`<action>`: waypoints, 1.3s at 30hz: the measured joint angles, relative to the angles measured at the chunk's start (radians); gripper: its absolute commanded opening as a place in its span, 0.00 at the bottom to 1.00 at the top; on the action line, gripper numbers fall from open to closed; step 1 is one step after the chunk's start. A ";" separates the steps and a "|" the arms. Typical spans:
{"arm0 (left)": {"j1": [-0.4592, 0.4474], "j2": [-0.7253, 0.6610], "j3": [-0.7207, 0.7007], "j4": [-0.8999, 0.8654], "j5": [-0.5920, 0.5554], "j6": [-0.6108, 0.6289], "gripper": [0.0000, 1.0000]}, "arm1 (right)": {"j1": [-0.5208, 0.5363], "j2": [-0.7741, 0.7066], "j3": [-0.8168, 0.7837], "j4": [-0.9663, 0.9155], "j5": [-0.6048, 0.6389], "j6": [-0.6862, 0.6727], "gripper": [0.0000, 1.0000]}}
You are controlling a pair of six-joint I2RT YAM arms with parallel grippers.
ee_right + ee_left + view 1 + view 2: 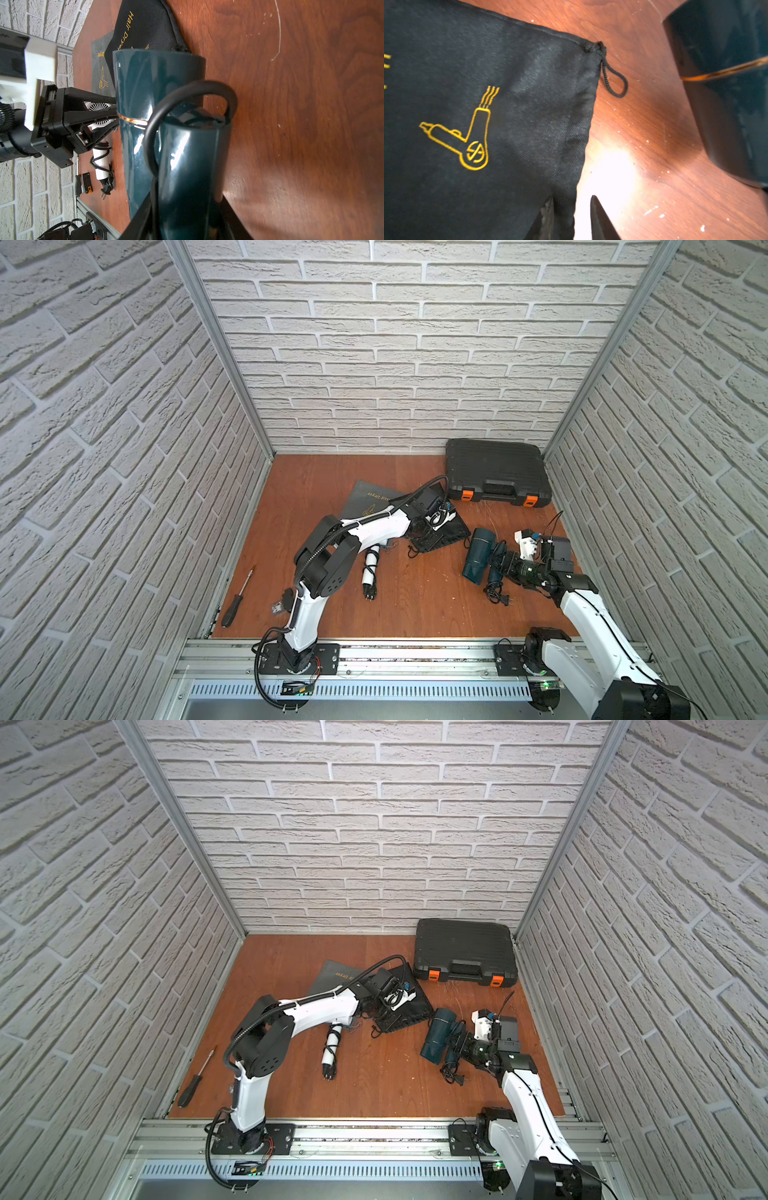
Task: Pack away hair dryers
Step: Open the drawstring bag at the center of the board.
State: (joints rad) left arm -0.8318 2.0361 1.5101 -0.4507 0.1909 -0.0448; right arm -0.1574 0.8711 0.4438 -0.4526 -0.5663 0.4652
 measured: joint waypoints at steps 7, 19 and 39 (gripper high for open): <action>0.000 0.027 0.006 0.002 -0.050 -0.003 0.00 | 0.000 0.006 0.000 0.006 -0.012 -0.002 0.07; -0.008 0.030 0.004 0.010 -0.099 0.018 0.50 | 0.009 0.010 0.000 0.007 -0.014 -0.008 0.07; -0.027 0.034 -0.018 0.009 -0.116 0.034 0.38 | 0.012 0.023 0.000 0.007 -0.006 -0.009 0.07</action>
State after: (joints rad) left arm -0.8593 2.0701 1.4921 -0.4416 0.0746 -0.0109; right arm -0.1455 0.8944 0.4438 -0.4454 -0.5720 0.4561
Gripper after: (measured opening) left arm 0.402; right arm 0.403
